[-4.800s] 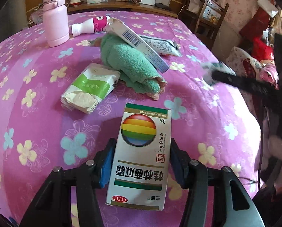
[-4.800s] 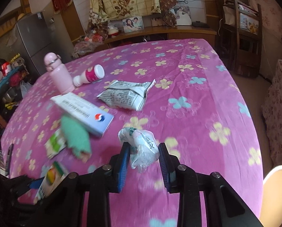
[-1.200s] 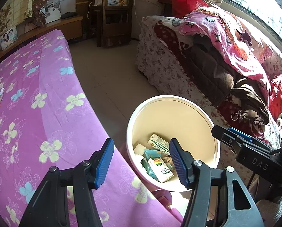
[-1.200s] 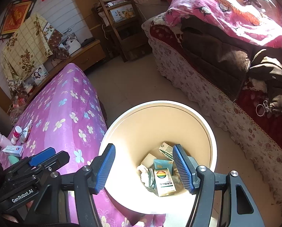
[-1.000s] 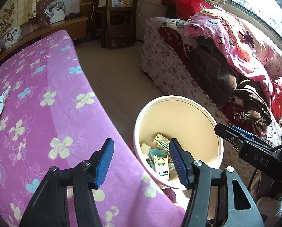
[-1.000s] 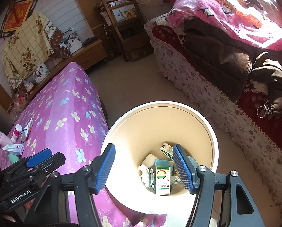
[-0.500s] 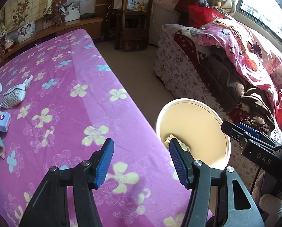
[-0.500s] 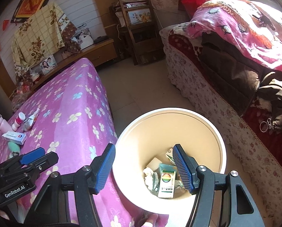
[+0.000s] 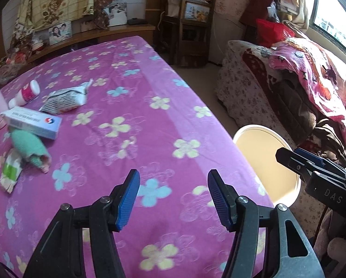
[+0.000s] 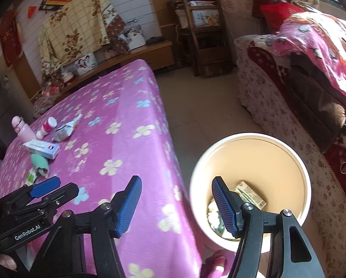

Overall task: Collect trash
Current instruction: 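Move both open tools back over the table, then reach the left tool toward the white-green tissue pack while the right tool approaches the green towel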

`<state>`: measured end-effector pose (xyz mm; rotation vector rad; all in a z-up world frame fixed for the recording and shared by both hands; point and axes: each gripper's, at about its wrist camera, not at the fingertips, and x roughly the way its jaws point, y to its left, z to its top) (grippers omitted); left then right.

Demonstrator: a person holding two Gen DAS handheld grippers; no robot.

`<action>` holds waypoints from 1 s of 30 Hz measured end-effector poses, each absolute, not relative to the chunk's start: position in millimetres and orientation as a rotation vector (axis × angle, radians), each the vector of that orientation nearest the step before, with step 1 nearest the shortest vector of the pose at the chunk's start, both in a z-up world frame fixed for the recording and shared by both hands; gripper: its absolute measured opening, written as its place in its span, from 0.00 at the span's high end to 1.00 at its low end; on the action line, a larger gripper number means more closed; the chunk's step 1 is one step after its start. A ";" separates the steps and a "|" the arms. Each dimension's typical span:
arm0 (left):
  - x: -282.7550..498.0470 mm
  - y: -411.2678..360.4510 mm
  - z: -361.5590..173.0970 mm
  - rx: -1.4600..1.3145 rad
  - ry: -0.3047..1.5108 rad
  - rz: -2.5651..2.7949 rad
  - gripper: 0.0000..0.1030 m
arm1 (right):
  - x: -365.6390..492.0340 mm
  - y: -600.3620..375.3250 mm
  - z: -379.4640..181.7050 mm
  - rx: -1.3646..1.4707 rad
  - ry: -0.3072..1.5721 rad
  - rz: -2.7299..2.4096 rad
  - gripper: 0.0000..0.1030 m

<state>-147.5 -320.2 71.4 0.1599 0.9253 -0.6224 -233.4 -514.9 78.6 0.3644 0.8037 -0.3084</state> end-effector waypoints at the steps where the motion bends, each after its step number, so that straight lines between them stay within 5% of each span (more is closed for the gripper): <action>1: -145.5 -313.9 72.0 0.153 0.925 -0.613 0.40 | -229.9 -507.5 79.2 0.356 0.805 -0.296 0.35; 30: -55.0 -102.6 46.0 0.025 0.972 -0.336 0.33 | -118.3 -344.7 54.0 0.259 0.939 0.073 0.35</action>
